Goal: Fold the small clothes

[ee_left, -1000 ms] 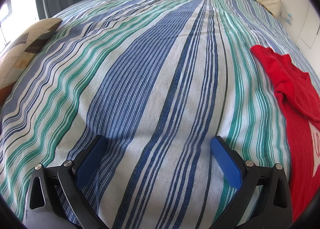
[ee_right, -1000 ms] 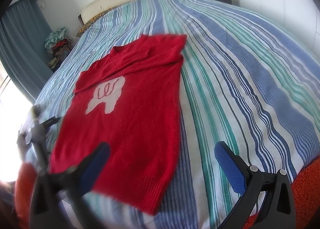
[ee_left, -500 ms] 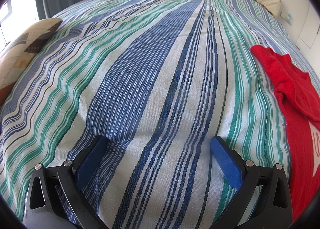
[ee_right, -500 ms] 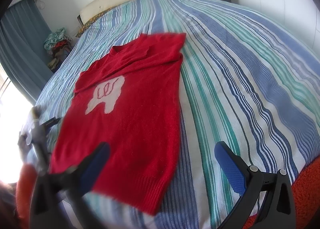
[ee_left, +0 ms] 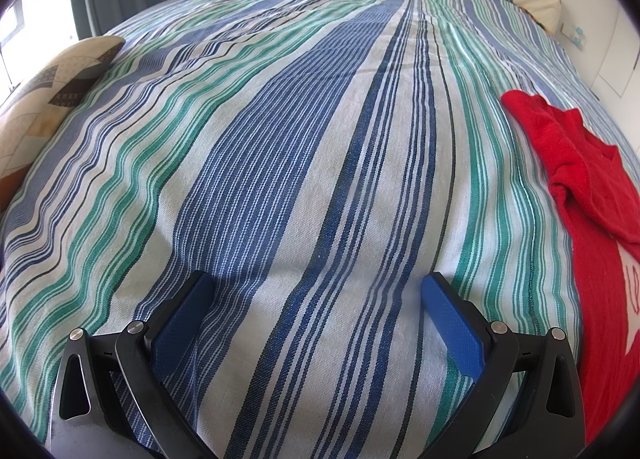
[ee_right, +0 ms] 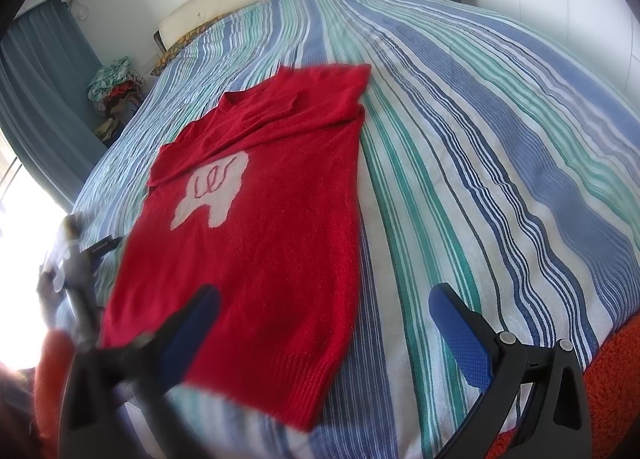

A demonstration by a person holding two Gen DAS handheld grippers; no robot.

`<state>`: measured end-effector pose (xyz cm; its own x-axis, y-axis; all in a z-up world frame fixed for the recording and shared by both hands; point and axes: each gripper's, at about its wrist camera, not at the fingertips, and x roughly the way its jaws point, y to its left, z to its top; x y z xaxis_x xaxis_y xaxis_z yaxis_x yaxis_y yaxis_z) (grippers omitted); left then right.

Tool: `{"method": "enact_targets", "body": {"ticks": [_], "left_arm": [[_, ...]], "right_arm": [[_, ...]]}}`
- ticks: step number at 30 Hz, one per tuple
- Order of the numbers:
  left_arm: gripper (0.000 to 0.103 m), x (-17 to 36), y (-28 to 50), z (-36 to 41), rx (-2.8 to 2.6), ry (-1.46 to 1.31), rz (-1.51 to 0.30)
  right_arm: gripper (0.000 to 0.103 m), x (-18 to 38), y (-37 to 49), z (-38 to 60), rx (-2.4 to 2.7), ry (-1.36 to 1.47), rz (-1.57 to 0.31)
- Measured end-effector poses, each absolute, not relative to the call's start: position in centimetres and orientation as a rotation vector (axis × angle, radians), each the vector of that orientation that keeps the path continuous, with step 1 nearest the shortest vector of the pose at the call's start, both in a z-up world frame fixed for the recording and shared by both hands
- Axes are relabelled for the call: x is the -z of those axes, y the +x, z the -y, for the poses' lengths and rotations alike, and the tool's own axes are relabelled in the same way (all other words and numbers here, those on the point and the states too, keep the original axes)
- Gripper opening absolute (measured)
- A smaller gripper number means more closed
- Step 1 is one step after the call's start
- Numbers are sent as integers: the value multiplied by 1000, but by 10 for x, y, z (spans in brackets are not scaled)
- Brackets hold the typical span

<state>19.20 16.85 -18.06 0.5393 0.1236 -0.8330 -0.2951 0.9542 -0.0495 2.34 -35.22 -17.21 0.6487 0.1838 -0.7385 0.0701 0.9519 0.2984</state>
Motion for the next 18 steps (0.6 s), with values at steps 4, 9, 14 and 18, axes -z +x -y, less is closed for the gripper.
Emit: {"method": "enact_targets", "body": {"ticks": [4, 9, 14, 18], "left_arm": [[103, 181, 192, -168, -251, -193, -971], [103, 180, 192, -169, -251, -193, -971], [103, 181, 192, -169, -251, -193, -971], [103, 181, 192, -168, -251, -193, -971]], "right_arm": [[103, 173, 23, 352, -65, 317, -867], [103, 172, 23, 352, -66, 316, -868], [103, 173, 23, 352, -67, 316, -868], [103, 173, 23, 352, -65, 318, -867]]}}
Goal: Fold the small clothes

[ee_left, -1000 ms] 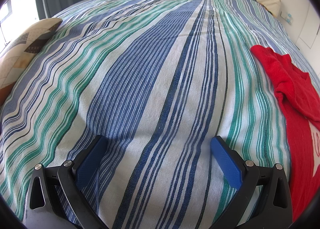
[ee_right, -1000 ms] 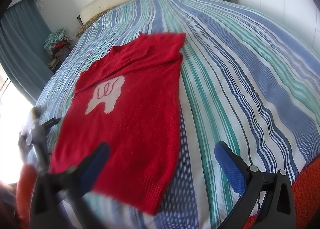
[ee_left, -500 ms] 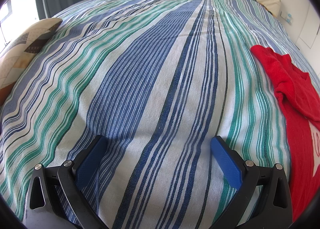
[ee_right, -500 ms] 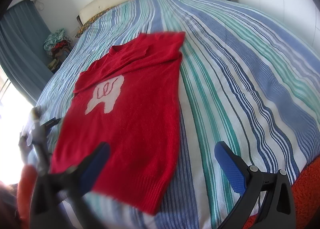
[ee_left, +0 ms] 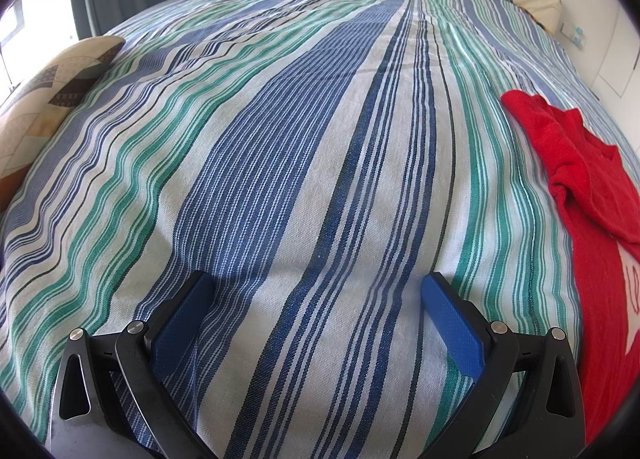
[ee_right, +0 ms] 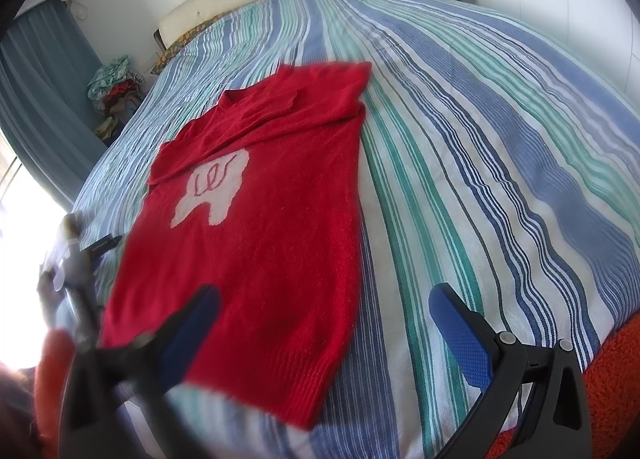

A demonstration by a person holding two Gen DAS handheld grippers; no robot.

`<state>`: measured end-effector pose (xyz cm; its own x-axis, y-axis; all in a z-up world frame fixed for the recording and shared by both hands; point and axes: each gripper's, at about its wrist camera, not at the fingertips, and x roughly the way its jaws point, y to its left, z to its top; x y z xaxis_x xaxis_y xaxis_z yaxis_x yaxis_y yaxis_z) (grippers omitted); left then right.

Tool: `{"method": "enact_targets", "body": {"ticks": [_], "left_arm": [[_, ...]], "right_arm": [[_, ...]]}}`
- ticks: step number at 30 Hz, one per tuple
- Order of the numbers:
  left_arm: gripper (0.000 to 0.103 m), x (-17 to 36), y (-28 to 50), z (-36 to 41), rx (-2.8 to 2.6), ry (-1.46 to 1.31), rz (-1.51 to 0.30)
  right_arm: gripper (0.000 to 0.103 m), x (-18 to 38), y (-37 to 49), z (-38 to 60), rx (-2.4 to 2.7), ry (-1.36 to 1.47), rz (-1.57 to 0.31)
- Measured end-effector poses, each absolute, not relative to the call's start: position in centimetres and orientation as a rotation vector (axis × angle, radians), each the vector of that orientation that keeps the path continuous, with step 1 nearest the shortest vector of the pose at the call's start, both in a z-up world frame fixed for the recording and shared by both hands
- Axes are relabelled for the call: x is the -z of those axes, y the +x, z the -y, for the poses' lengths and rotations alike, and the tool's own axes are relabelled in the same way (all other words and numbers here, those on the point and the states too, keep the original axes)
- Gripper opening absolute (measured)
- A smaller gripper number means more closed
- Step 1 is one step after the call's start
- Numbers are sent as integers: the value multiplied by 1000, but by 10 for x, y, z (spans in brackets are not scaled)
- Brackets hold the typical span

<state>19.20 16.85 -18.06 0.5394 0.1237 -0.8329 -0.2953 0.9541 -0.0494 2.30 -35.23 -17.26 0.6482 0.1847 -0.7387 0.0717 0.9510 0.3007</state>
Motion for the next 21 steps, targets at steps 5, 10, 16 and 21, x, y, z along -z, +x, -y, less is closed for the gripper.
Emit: {"method": "enact_targets", "body": {"ticks": [5, 10, 16, 21], "left_arm": [[103, 181, 192, -168, -251, -193, -971], [103, 181, 192, -168, -251, -193, -971], [103, 180, 192, -169, -251, -193, -971], [103, 180, 192, -169, -251, -193, -971]], "right_arm": [[103, 174, 21, 351, -64, 323, -866], [102, 175, 19, 350, -64, 325, -866], [103, 174, 18, 350, -65, 324, -869], [102, 173, 19, 351, -64, 328, -870]]}}
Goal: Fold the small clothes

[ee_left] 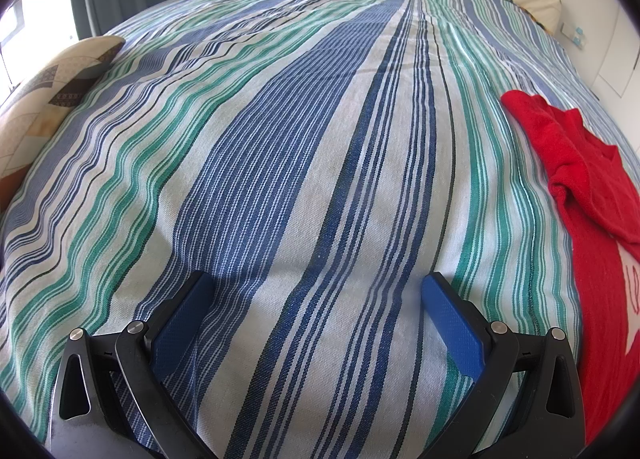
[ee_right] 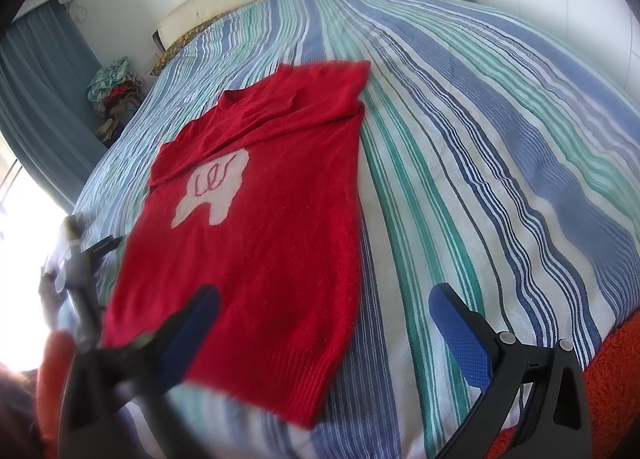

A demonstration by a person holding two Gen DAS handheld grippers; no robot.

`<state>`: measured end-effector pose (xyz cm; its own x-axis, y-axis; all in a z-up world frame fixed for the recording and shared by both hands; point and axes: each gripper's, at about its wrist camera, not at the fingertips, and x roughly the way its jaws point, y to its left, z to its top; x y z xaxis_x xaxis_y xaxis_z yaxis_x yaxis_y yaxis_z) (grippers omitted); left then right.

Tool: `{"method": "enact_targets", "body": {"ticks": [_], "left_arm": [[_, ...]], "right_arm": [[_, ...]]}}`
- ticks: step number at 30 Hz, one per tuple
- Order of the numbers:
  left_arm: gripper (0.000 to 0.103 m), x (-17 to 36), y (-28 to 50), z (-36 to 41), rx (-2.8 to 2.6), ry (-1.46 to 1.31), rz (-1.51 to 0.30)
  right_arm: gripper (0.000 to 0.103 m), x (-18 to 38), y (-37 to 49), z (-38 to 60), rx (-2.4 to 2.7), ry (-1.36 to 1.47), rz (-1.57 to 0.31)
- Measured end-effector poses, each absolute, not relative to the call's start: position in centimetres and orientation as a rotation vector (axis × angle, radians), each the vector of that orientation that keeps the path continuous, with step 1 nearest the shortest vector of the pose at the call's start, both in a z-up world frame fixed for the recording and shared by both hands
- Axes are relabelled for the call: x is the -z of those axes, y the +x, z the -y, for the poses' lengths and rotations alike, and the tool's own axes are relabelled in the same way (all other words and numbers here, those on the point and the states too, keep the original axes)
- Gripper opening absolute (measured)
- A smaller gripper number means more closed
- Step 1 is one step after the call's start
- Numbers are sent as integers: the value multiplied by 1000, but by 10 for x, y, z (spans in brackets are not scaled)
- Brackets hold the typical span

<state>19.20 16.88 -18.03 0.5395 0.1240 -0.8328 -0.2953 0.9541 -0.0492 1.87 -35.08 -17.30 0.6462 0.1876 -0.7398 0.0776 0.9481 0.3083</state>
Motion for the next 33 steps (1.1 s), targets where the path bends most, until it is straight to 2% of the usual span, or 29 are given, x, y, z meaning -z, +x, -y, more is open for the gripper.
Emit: {"method": "enact_targets", "body": {"ticks": [33], "left_arm": [[103, 180, 192, -169, -251, -192, -970]], "right_arm": [[102, 180, 22, 351, -64, 345, -894]]}}
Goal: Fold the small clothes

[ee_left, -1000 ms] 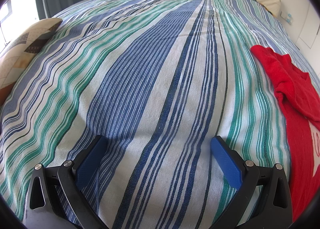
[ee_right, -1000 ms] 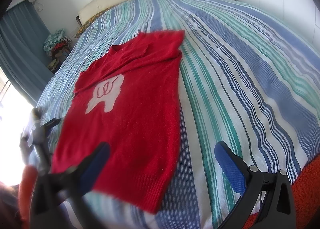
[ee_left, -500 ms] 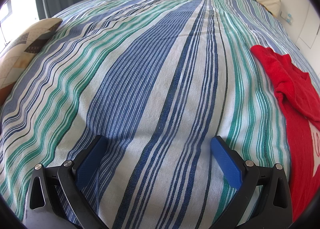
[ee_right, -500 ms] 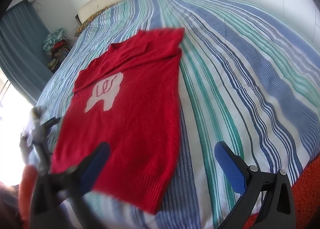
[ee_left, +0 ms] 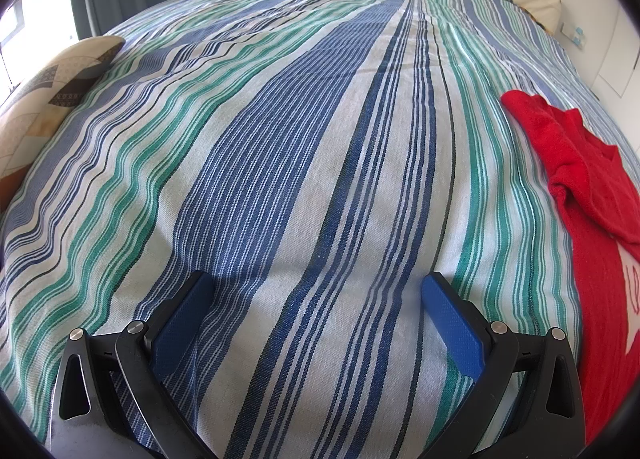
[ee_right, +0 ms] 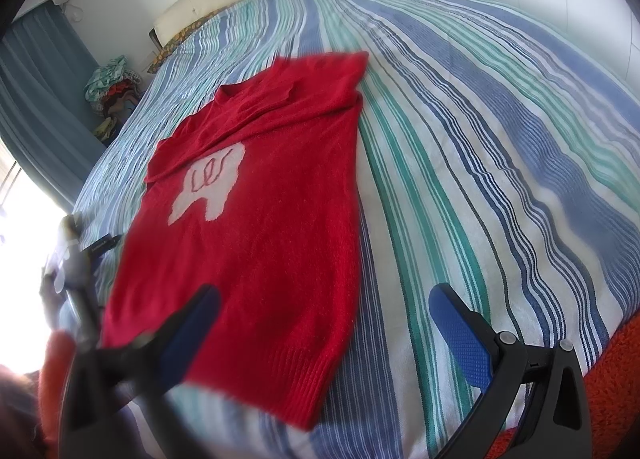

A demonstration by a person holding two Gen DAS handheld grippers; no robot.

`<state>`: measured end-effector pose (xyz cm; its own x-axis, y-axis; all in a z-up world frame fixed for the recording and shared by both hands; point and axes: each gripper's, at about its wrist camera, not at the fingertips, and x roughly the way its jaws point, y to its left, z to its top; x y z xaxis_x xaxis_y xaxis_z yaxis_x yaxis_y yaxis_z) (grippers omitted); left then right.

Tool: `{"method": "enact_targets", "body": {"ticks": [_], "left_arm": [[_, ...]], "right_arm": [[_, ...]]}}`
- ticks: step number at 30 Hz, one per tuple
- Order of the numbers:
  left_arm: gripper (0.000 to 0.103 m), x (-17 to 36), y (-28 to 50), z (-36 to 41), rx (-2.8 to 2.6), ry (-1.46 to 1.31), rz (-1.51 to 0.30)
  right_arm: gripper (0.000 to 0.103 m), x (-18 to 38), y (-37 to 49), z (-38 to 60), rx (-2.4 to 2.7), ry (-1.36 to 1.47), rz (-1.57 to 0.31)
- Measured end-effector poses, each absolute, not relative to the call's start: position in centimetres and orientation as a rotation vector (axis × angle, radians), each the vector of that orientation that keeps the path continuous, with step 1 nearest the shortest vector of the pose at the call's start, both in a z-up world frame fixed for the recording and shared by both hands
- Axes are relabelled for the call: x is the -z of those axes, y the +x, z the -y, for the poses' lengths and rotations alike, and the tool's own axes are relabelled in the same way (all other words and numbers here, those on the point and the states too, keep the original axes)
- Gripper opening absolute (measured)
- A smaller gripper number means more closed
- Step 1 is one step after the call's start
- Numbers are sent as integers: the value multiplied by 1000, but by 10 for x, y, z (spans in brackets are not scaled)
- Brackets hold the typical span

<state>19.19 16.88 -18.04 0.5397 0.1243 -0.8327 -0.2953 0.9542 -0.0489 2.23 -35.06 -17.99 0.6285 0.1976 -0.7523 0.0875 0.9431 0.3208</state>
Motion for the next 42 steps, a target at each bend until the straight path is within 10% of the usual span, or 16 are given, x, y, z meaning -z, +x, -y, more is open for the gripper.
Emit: {"method": "enact_targets", "body": {"ticks": [42], "left_arm": [[103, 181, 192, -168, -252, -192, -970]], "right_arm": [[103, 183, 22, 352, -62, 359, -903]]}}
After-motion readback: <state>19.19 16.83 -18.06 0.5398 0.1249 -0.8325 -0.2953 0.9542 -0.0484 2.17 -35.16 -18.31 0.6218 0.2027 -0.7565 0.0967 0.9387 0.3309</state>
